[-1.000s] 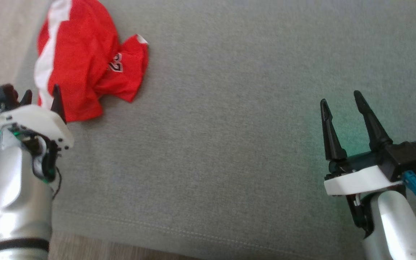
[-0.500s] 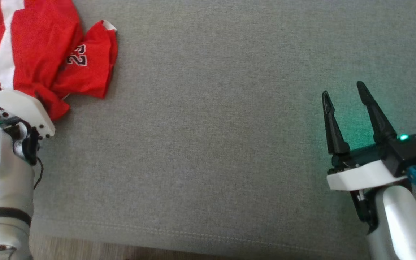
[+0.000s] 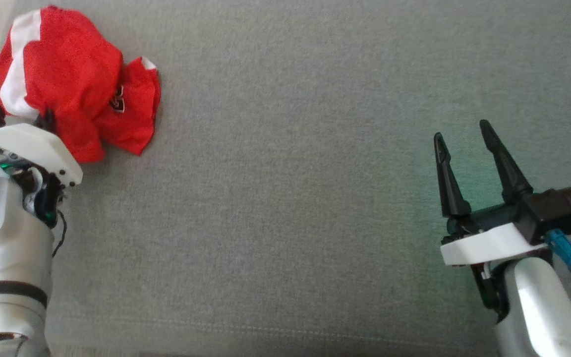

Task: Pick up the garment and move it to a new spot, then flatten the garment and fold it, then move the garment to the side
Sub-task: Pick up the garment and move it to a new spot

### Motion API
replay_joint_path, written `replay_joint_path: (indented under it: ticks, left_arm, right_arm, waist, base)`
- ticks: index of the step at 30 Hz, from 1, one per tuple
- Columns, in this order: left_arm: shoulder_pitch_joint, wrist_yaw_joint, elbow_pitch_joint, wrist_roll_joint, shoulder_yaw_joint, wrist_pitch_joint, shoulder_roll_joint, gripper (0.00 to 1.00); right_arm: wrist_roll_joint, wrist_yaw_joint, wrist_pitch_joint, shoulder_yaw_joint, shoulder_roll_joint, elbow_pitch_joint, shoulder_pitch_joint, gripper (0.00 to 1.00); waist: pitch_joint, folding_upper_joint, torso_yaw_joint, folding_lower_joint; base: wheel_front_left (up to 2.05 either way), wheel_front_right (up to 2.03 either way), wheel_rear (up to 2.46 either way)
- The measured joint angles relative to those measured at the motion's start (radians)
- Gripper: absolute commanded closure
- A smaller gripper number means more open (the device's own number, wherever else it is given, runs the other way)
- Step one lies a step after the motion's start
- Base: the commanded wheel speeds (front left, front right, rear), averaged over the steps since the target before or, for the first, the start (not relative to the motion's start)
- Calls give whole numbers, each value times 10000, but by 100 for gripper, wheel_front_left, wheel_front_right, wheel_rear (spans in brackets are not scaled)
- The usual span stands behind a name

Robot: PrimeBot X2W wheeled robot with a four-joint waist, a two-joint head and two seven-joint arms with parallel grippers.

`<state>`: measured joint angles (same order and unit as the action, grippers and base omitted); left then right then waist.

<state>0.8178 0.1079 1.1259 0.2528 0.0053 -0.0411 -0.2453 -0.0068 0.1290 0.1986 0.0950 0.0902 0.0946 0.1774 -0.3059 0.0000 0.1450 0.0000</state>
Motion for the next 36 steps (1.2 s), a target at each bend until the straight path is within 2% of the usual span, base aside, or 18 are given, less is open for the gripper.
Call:
replay_joint_path:
  ticks: [5,9,12,17,23,28,29,36]
  left_arm:
    - [-290,157,-754,466,-115,-242,150,100]
    - [-563,165,-1871,965,-577,-196,535,100]
    - [-754,165,-2999,1505,-926,58,874,100]
    - [-1175,48,-4673,1933,-955,663,1335,100]
    - [-1566,-493,-6422,2008,-1687,1216,1992,100]
    - [-1837,-1193,-7189,2443,-2951,1269,2146,100]
    - [-1837,-1193,-7189,2443,-2951,1269,2146,100]
    - [-2411,-2871,-7570,4520,-5756,389,2130,100]
  right_arm:
    - [180,0,144,19,-174,305,-81,0]
    - [245,0,265,-2,-199,472,-284,0]
    - [257,0,313,-25,-249,604,-481,0]
    - [330,0,407,19,-313,677,-458,0]
    - [318,0,424,-71,-349,777,-388,0]
    - [318,0,495,-295,-360,780,-153,0]
    - [318,0,495,-295,-360,780,-153,0]
    - [320,0,497,-679,-374,704,-23,0]
  waist:
    - [587,0,-254,0]
    - [971,0,-538,0]
    - [1195,0,-797,0]
    - [1423,0,-1311,0]
    - [1545,0,-1913,0]
    - [1550,0,-2350,0]
    - [1550,0,-2350,0]
    - [1395,0,-2897,0]
  base:
    - [0,0,0]
    - [0,0,0]
    - [0,0,0]
    - [0,0,0]
    - [0,0,0]
    - [0,0,0]
    - [0,0,0]
    - [0,0,0]
